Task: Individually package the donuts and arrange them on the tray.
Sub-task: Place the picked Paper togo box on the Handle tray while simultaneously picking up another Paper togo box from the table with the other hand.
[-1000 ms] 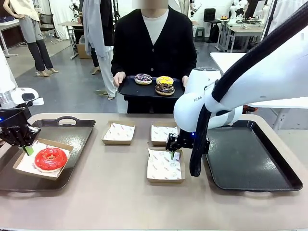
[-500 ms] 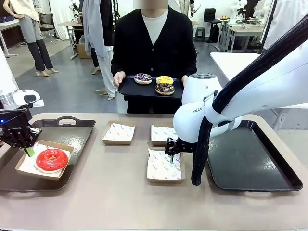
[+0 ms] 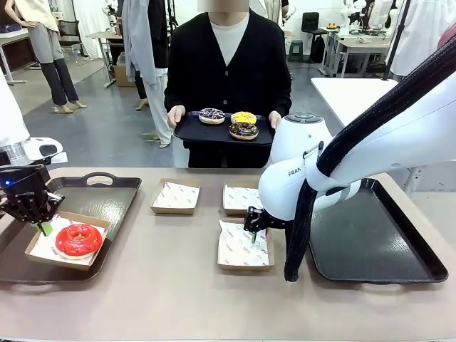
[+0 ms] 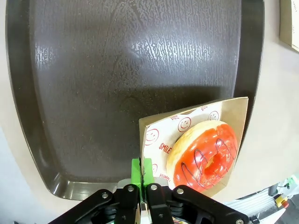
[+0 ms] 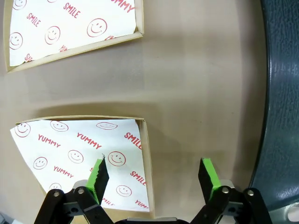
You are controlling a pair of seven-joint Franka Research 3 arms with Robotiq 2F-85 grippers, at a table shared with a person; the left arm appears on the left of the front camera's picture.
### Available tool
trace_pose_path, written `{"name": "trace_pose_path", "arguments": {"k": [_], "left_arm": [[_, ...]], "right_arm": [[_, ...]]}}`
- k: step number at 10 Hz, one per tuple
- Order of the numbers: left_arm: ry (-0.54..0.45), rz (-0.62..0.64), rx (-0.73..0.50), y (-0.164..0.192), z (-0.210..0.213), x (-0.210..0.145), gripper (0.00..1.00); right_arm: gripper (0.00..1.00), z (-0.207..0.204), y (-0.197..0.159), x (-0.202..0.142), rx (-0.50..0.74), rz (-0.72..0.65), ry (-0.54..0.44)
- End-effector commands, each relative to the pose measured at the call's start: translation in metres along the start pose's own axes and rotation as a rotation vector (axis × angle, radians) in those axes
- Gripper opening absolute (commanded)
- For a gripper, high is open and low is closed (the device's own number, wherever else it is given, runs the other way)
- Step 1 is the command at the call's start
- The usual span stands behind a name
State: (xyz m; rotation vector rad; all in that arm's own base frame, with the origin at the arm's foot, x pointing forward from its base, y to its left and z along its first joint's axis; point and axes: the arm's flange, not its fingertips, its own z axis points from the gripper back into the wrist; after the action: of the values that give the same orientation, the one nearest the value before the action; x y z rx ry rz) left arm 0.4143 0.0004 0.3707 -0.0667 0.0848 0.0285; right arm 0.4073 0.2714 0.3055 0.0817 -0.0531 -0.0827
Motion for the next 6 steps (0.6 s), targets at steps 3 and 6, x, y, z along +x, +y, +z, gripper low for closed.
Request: {"name": "trace_pose_path", "arguments": {"k": [3,6], "left_arm": [[0.024,0.0,0.034,-0.0064,-0.0035,0.0078,0.01],[0.019,-0.021,0.052,-0.0087,-0.0069,0.0098,0.01]], "right_arm": [[1.0,-0.0033,0.0009,-0.007,-0.033,-0.032,-0.051],[1.0,-0.0036,-0.0001,-0.0068,-0.031,-0.035,-0.051]]}}
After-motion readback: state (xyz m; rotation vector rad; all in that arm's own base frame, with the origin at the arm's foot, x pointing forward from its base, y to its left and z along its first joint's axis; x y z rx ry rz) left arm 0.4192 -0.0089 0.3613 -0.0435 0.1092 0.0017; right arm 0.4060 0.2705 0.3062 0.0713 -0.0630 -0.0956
